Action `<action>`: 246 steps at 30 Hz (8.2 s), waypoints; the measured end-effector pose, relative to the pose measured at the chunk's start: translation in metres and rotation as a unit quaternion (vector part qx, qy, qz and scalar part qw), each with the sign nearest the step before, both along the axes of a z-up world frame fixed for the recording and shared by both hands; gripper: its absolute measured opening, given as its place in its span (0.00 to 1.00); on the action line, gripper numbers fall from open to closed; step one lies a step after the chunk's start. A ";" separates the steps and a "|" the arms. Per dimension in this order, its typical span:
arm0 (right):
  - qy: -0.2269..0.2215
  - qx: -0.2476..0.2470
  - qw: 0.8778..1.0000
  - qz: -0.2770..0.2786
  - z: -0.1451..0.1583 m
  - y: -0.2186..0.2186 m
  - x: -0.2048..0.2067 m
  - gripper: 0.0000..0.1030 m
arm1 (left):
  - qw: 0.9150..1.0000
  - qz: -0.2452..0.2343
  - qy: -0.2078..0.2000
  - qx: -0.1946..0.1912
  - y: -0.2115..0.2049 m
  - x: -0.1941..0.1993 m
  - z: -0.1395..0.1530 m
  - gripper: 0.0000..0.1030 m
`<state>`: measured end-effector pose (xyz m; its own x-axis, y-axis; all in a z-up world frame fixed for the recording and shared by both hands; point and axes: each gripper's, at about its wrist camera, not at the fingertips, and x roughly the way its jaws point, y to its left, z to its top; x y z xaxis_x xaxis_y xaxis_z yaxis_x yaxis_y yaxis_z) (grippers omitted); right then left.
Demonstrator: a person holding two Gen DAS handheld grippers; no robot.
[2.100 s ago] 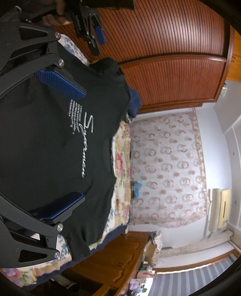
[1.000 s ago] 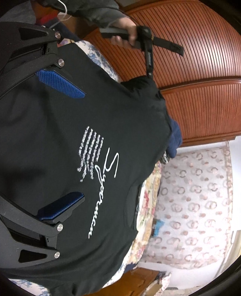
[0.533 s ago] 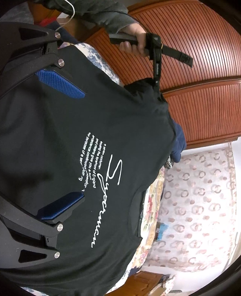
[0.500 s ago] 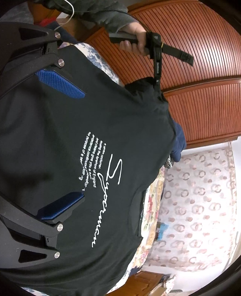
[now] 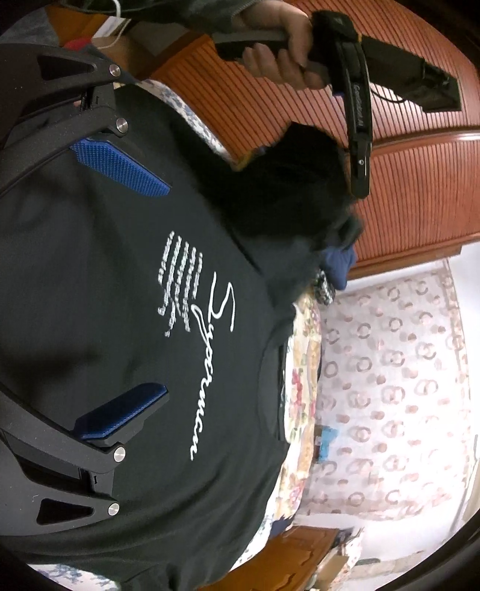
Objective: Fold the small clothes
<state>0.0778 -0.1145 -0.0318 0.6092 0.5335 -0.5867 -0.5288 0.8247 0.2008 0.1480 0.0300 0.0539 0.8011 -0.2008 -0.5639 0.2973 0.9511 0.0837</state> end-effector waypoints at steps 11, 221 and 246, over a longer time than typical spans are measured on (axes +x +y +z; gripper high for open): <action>-0.006 -0.001 1.000 -0.015 0.008 -0.014 0.009 1.00 | 0.999 0.034 0.034 0.018 0.033 -0.024 -0.039 0.52; -0.003 -0.088 0.996 -0.024 0.034 -0.122 0.063 0.02 | 0.987 -0.043 0.154 0.000 -0.099 -0.012 -0.136 0.77; 0.107 -0.111 0.980 -0.126 -0.037 -0.188 0.101 0.16 | 0.996 -0.014 0.071 -0.044 -0.076 -0.042 -0.084 0.77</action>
<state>0.1789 -0.3025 -0.0693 0.5556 0.2270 -0.7999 -0.2689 0.9594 0.0854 0.1063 -0.0458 -0.0303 0.7073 -0.2757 -0.6510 0.3272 0.9439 -0.0442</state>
